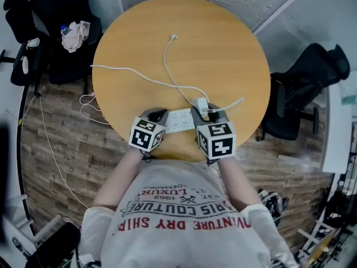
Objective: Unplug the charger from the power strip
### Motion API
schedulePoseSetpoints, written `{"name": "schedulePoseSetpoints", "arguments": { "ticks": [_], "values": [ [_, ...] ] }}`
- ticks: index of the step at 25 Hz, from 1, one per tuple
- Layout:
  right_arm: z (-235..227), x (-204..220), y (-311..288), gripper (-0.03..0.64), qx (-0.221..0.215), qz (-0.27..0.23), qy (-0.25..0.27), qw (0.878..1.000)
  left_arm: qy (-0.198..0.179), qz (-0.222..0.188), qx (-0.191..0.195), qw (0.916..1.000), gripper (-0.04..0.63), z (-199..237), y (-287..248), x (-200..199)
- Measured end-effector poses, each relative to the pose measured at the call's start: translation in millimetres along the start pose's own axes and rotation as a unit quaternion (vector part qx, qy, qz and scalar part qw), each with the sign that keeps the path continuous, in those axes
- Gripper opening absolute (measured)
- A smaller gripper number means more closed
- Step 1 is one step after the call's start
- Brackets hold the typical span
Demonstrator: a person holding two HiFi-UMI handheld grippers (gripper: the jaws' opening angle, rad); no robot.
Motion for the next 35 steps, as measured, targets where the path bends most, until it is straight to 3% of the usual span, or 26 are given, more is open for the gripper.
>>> {"name": "schedulePoseSetpoints", "arguments": {
  "ticks": [3, 7, 11, 17, 25, 30, 35],
  "values": [
    [2.0, -7.7, 10.2, 0.158, -0.008, -0.031, 0.020, 0.999, -0.020, -0.052, -0.016, 0.9983, 0.031, -5.9, 20.5, -23.9],
    [4.3, -22.2, 22.9, 0.157, -0.013, -0.083, 0.050, 0.995, -0.074, -0.128, -0.046, 0.9880, 0.031, -16.5, 54.1, -58.6],
    [7.0, -37.5, 38.9, 0.155, -0.018, -0.141, 0.067, 0.988, -0.102, -0.198, -0.063, 0.9729, 0.031, -26.4, 93.1, -88.1],
    [9.4, -59.7, 64.7, 0.155, -0.009, -0.193, 0.087, 0.977, -0.088, -0.305, -0.070, 0.9458, 0.031, -32.0, 153.6, -121.2],
    [19.6, -71.9, 87.3, 0.155, -0.020, -0.252, 0.101, 0.962, -0.103, -0.360, -0.116, 0.9200, 0.031, -31.5, 211.2, -127.7],
    [23.1, -72.1, 91.2, 0.155, -0.034, -0.274, 0.102, 0.956, -0.106, -0.360, -0.120, 0.9191, 0.031, -33.1, 215.2, -126.3],
    [22.9, -71.5, 90.9, 0.155, -0.033, -0.275, 0.098, 0.956, -0.102, -0.354, -0.117, 0.9223, 0.031, -31.9, 212.1, -124.7]
  ]
}}
Point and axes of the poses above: the fingertips, and each gripper's own axes: y backward along the fingers, z to its left, x out of its underside, the point moved 10 cm from there along y, backward along the fingers, and after that the axes turned 2 degrees about z, right-handed, at the moved point
